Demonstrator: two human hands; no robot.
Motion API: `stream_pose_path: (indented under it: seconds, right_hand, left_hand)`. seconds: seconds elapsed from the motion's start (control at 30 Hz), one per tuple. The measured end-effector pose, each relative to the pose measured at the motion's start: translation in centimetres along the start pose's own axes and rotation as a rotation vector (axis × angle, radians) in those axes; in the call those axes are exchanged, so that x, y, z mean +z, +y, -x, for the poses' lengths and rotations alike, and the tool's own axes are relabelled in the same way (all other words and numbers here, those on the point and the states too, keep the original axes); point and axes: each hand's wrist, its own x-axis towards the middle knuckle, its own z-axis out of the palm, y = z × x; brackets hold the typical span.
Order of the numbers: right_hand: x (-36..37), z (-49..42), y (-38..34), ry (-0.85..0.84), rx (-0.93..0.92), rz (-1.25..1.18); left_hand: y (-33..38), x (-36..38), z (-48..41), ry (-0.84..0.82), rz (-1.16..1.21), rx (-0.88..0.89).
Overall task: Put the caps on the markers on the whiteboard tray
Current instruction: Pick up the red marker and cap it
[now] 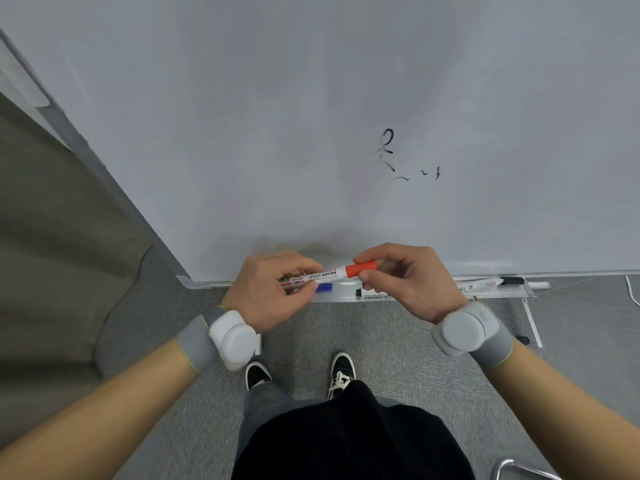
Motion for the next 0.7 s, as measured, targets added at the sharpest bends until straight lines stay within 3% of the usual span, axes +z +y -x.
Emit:
stream_pose_path:
  seconds: [0.13, 0.27, 0.5, 0.7]
  right_hand:
    - [0.5, 0.1, -0.1, 0.003, -0.019, -0.027]
    - [0.7, 0.0, -0.1, 0.029, 0.024, -0.21]
    - [0.5, -0.6, 0.0, -0.055, 0.114, -0.125]
    - [-4.9, 0.6, 2.0, 0.302, 0.229, 0.08]
  left_hand:
    - [0.8, 0.2, -0.4, -0.009, 0.042, 0.002]
    - [1.1, 0.7, -1.0, 0.005, 0.094, -0.025]
    - [1.3, 3.3, -1.2, 0.011, 0.078, -0.008]
    - [-3.5, 4.2, -0.7, -0.104, -0.244, -0.054]
